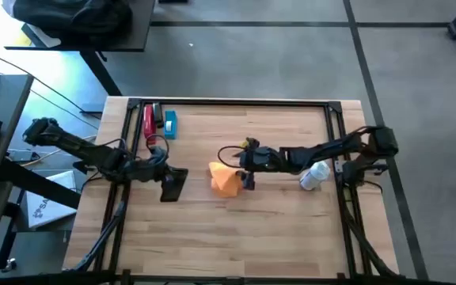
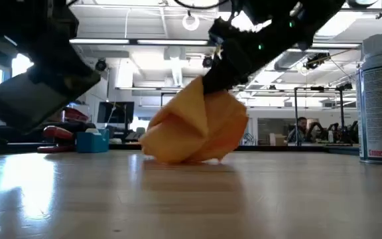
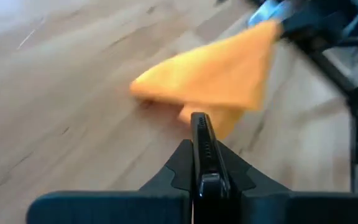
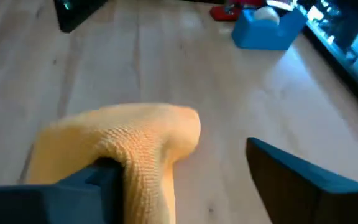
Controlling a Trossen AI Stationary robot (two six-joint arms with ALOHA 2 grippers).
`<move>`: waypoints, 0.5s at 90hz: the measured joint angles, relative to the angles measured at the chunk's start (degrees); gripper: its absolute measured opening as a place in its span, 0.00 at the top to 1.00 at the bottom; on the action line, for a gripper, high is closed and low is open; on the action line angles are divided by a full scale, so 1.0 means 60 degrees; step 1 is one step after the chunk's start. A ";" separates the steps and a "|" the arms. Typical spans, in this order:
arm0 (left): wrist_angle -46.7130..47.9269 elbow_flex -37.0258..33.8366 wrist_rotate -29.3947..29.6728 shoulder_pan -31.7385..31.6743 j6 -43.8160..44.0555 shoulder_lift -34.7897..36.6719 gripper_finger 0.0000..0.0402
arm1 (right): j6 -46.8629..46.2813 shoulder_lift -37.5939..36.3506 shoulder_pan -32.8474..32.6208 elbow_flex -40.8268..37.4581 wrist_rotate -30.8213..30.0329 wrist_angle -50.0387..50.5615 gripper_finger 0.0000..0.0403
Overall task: Apply microfiber cloth
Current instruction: Wipe the front and back of the black cellphone using the yellow microfiber cloth
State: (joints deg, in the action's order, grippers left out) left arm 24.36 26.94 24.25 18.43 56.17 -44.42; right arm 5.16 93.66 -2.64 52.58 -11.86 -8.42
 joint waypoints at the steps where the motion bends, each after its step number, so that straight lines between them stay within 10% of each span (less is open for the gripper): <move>1: 0.0122 0.0000 -0.0072 -0.0050 0.0039 0.0002 0.98 | 0.0032 -0.0038 -0.0022 0.0048 -0.0008 0.0089 0.30; 45: 0.3244 0.0004 -0.1979 -0.1395 0.0230 0.0101 0.98 | 0.0256 0.1910 0.0294 0.0528 -0.0026 -0.1628 0.26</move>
State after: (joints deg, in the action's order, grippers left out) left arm 43.83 26.96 12.38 10.06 57.55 -43.81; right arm 6.70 105.13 -0.88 55.74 -12.01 -18.19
